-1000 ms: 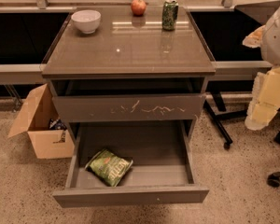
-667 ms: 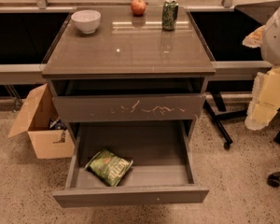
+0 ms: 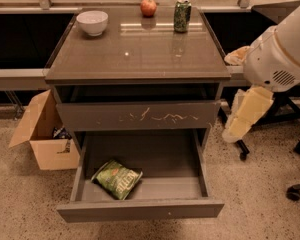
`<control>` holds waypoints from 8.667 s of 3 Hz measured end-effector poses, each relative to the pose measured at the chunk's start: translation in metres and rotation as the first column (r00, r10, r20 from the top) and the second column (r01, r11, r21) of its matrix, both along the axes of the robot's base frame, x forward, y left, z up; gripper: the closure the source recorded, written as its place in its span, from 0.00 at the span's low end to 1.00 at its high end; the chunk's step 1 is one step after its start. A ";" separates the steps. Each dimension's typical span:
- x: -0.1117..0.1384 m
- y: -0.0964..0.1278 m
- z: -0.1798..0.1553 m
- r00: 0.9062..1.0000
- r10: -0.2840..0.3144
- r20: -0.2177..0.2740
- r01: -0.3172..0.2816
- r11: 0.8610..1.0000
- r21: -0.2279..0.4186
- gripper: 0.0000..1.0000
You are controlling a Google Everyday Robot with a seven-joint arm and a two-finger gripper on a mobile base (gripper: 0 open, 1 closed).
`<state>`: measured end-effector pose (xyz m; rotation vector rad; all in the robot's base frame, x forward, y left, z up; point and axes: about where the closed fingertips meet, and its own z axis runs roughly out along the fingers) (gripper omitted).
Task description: Pick green jalapeno chip bag from middle drawer and place on counter
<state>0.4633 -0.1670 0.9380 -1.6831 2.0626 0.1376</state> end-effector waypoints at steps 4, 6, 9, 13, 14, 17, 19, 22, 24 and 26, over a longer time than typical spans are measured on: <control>0.014 0.071 -0.126 0.988 0.106 -0.110 -0.077 0.969 0.235 0.00; 0.020 0.120 -0.235 0.976 0.161 -0.144 -0.092 0.913 0.397 0.00; 0.044 0.129 -0.316 0.961 0.155 -0.227 -0.056 0.919 0.391 0.00; 0.094 0.172 -0.432 0.967 0.103 -0.235 -0.011 0.931 0.364 0.00; 0.119 0.217 -0.461 0.967 0.131 -0.218 -0.034 0.916 0.399 0.00; 0.143 0.279 -0.521 0.958 0.110 -0.266 0.011 0.910 0.414 0.00; 0.141 0.299 -0.552 0.937 0.115 -0.329 0.034 0.908 0.417 0.41; 0.126 0.250 -0.438 0.966 0.258 -0.030 -0.172 0.722 0.670 1.00; 0.117 0.256 -0.406 0.948 0.317 0.039 -0.252 0.669 0.699 1.00; 0.093 0.226 -0.279 0.861 0.385 0.333 -0.499 0.508 0.702 1.00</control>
Offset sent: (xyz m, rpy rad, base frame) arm 0.0125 0.0295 -0.0260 0.1273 0.0180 0.0330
